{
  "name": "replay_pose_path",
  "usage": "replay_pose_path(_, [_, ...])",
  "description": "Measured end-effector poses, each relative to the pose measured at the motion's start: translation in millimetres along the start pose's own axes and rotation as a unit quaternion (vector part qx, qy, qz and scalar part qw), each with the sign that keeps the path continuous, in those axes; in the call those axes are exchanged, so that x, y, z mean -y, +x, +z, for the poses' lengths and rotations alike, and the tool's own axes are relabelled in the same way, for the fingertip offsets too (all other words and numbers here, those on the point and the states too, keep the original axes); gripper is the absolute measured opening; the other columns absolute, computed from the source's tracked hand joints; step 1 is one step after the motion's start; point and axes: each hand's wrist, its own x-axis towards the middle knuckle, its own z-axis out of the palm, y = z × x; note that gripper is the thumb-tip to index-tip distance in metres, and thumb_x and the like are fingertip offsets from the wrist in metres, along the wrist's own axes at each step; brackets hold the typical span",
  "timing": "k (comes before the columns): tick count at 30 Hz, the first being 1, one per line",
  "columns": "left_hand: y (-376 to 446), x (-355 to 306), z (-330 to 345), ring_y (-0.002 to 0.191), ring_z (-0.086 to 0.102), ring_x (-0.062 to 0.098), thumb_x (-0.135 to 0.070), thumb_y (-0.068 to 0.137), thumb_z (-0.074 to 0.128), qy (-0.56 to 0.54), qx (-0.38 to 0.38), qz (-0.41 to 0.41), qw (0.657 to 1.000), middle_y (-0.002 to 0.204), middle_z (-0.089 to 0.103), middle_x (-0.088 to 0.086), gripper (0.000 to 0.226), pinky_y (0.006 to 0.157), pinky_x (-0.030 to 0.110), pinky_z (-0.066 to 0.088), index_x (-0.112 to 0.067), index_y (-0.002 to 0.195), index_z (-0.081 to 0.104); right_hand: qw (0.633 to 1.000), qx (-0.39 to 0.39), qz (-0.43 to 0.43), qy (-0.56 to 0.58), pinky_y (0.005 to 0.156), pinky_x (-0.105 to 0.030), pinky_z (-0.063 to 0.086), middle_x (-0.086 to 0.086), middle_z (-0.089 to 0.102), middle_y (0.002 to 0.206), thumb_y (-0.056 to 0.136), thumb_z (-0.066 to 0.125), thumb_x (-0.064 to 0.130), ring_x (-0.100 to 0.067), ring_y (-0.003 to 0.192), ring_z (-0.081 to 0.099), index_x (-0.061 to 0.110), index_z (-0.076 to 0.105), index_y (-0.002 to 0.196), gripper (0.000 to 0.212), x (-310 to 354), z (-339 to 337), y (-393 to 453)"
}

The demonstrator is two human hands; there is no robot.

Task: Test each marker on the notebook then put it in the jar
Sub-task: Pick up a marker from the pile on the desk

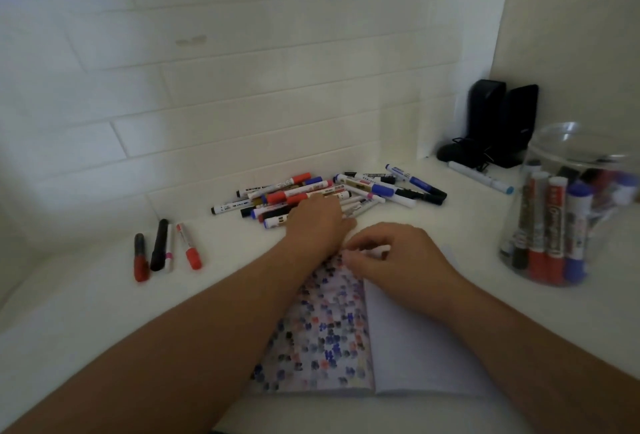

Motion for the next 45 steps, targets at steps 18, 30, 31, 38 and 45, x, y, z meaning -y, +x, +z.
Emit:
replay_pose_path(18, [-44,-22,-21,0.095,0.061,0.001,-0.033,0.111,0.036,-0.315,0.081,0.288,0.901,0.106,0.066,-0.014,0.038,0.088,0.028,0.050,-0.038,0.148,0.044,0.911,-0.109,0.244,0.313,0.050,-0.028,0.035,-0.002,0.060,0.059,0.102,0.051,0.058,-0.013,0.052,0.049,0.024,0.071,0.072,0.050,-3,-26,16])
replay_pose_path(30, [-48,-5,-18,0.099,0.048,0.011,-0.076,0.075,0.067,-0.168,0.133,0.167,0.962,0.108,0.046,-0.010,0.058,0.082,0.034,0.050,-0.038,0.111,0.042,0.836,-0.112,0.278,0.460,0.046,-0.024,0.031,-0.005,0.054,0.066,0.102,0.056,0.041,-0.014,0.053,0.046,0.015,0.068,0.090,0.031,-18,-44,22])
replay_pose_path(31, [-49,-3,-18,0.104,0.045,0.012,-0.079,0.074,0.066,-0.150,0.137,0.159,0.966,0.110,0.043,-0.011,0.058,0.087,0.034,0.048,-0.039,0.110,0.044,0.844,-0.116,0.269,0.449,0.045,-0.023,0.030,-0.005,0.053,0.066,0.101,0.060,0.035,-0.014,0.053,0.045,0.014,0.067,0.087,0.026,-19,-45,22])
replay_pose_path(38, [-42,13,-19,0.099,0.047,0.009,-0.078,0.071,0.070,-0.183,0.161,0.118,0.963,0.106,0.046,-0.013,0.047,0.090,0.034,0.049,-0.047,0.105,0.061,0.935,-0.122,0.171,0.285,0.042,-0.023,0.034,-0.005,0.053,0.059,0.090,0.066,-0.002,-0.014,0.051,0.044,0.013,0.058,0.079,0.021,-17,-34,24])
replay_pose_path(45, [-36,12,-14,0.089,0.053,0.007,-0.078,0.061,0.077,-0.205,0.156,0.088,0.962,0.098,0.055,-0.013,0.048,0.073,0.032,0.050,-0.047,0.096,0.065,0.985,-0.108,0.130,0.046,0.058,-0.034,0.052,-0.010,0.068,0.070,0.081,0.079,0.020,-0.016,0.060,0.059,0.015,0.065,0.073,0.017,-14,-20,30])
